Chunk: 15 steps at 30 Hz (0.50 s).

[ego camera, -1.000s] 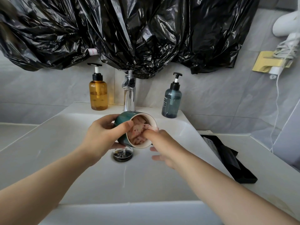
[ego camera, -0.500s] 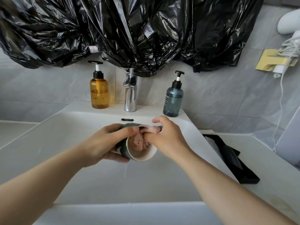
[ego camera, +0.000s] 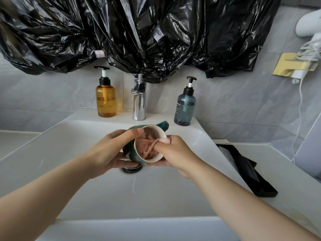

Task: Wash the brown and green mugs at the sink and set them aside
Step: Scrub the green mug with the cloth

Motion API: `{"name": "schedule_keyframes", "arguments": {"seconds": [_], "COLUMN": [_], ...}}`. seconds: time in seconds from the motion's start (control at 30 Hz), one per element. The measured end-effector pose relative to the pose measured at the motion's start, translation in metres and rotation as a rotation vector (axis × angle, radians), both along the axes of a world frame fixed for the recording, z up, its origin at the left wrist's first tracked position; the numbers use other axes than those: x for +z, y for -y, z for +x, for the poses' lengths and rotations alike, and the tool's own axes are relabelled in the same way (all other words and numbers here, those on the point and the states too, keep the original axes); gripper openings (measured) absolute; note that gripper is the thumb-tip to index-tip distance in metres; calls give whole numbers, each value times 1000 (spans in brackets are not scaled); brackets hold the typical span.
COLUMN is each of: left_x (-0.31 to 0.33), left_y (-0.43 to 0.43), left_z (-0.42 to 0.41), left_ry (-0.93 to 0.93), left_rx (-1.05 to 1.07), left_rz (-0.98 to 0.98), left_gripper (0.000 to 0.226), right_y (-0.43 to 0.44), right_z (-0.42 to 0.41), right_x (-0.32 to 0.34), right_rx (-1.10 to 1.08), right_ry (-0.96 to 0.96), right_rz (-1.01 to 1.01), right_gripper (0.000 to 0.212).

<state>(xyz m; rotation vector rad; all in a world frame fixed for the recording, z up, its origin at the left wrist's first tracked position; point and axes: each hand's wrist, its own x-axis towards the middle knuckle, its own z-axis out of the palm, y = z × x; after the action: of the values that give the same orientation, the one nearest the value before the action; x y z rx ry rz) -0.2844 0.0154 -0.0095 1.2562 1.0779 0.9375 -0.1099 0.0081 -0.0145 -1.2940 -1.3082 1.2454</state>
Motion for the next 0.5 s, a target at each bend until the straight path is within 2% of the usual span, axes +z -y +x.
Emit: {"name": "schedule_keyframes", "arguments": {"seconds": [0.13,0.23,0.3,0.4,0.5], "left_x": [1,2,2,1,2], "left_y": [-1,-4,-6,-6,-3], "left_z": [-3,-4,-5,-5,-3], "left_ry": [2,38,54,60,27], "left_rx": [24,109,154,160,115], "left_rz": [-57,-62,-62,-40,12], "left_gripper": [54,34,36,38,51], "right_y": [5,6,6,6,13], "right_z": [3,6,10,11,8], "right_x": [5,8,11,12,13], "right_rx": [2,-193,-256,-145,-10], "right_ry": [216,427,428,416,668], "right_rz": [108,424,568,654,798], "right_gripper": [12,19,19,17,25]}}
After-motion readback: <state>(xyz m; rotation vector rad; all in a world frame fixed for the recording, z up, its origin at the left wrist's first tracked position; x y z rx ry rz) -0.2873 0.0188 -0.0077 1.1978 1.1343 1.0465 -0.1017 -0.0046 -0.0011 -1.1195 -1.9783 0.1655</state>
